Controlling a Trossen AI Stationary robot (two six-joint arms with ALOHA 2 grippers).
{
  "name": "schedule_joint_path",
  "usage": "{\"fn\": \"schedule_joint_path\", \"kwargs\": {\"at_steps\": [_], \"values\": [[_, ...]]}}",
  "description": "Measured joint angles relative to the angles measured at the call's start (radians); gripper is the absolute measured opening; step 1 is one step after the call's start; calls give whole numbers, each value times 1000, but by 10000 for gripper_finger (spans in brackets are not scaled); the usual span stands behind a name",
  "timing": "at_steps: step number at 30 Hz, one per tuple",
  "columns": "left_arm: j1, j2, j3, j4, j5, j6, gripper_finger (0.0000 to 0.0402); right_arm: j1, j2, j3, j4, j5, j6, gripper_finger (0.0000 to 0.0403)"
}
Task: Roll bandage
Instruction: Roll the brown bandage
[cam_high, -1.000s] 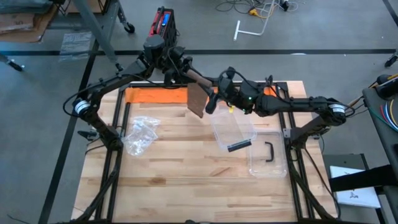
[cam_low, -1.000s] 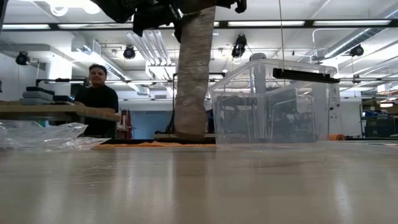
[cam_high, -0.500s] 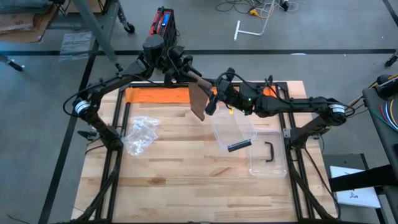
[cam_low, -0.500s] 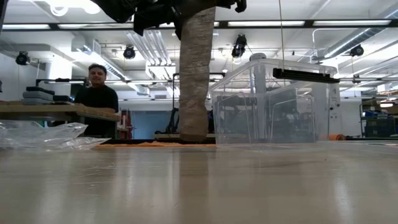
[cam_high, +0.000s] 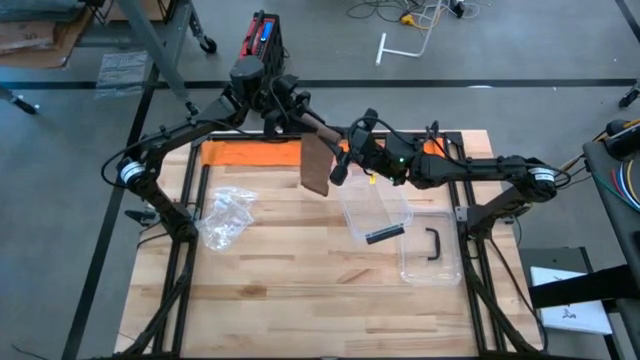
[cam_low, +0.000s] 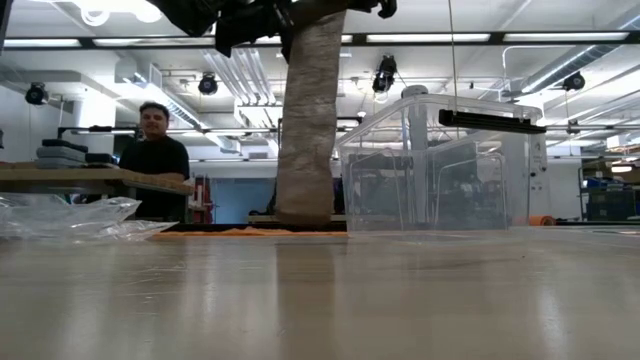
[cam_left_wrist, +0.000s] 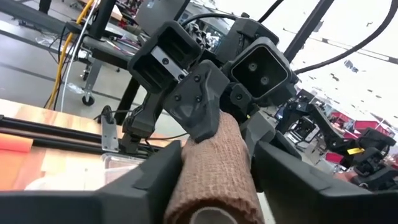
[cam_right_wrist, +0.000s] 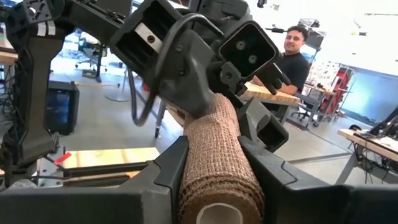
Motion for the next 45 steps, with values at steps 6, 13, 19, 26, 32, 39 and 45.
{"fn": "schedule_joint_path", "kwargs": {"at_steps": [6, 13, 19, 26, 32, 39, 45], "values": [[-1, 0, 0, -4, 11, 0, 266, 0, 0, 0, 11, 26, -32, 112], [-4, 0, 0, -4, 7, 1, 265, 0, 0, 0, 16, 33, -41, 116], [-5, 0, 0, -3, -22, 5, 180, 4, 0, 0, 18, 24, -42, 116], [-5, 0, 0, 3, -23, 13, 82, 9, -2, 0, 17, 25, 57, 157], [-6, -4, 0, 10, -19, 107, 103, 32, -51, 0, -20, 20, 300, 229], [-8, -16, 0, 21, 17, 378, 103, 32, -108, 1, -75, 21, 585, 309], [-20, -16, 0, 39, 54, 424, 94, 32, -66, 0, -66, 19, 645, 320]]}}
